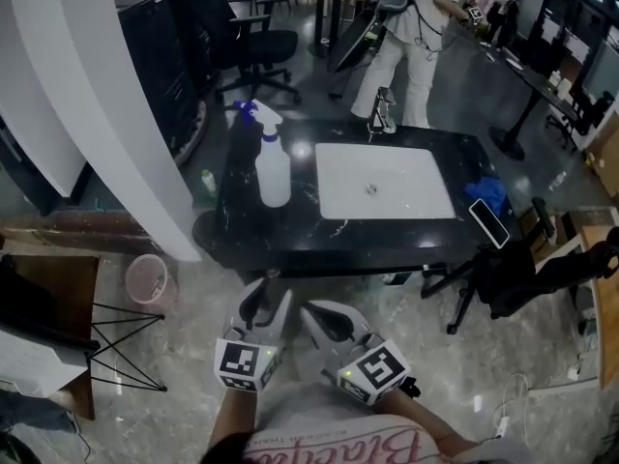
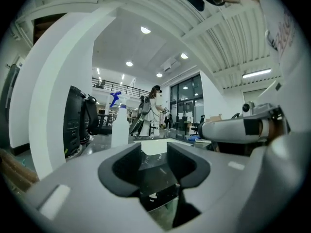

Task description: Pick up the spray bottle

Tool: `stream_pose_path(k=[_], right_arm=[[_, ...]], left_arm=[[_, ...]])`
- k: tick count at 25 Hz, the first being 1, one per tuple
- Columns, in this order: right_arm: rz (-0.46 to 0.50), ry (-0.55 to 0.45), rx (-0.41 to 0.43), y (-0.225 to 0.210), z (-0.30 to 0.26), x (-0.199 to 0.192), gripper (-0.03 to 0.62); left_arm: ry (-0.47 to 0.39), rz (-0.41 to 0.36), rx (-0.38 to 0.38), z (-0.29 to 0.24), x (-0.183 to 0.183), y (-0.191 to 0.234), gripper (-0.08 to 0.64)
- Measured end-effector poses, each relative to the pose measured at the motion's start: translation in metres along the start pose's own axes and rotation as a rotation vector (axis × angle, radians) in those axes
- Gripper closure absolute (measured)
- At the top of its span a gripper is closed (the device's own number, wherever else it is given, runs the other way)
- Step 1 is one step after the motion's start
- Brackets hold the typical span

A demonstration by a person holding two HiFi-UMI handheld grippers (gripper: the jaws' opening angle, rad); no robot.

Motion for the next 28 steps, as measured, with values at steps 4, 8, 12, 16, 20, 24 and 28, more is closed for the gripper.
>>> stream_pose_path(k=[4,8,12,16,20,24,28], right_arm=[[-0.015,0.013,0.012,-0.031,-0.028,0.001,0.591],[-0.018,0.029,0.027,-0.063,-0.058,0.002,0.591],[-0.020,0.029,0.028,-0.098,-0.087,0.006,0.591],[-0.019,0.030,0.036,-0.124,-0.111,0.010,0.591],[-0.022,0.020,0.033,-0.146,-0.130,0.011,0.591],[-0.035,0.037,0.029,-0.160,-0.143,0.008,0.591],[-0.044,0.047,0.017,-0.171,-0.150,0.005,0.591]], left_arm=[[-0.008,-0.009,0.033,-0.039,-0.006,0.026,0.315],[0.017,-0.024,0.060,-0.079,-0.015,0.054,0.276],[0.022,-0.036,0.083,-0.122,-0.021,0.079,0.196],[0.029,-0.041,0.100,-0.153,-0.028,0.097,0.091],[0.034,-0.012,0.098,-0.176,-0.038,0.110,0.025],[0.072,0.009,0.082,-0.193,-0.051,0.120,0.011],[0.095,0.008,0.073,-0.205,-0.059,0.128,0.006]])
Point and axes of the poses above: the fingertips, and each gripper's own axes: z backward along the fingers, y to its left, x out of its top, the point moved 6 cm from there along z, backward along the fingers, and after that the axes turned 15 degrees about -y, right-handed, at the moved point
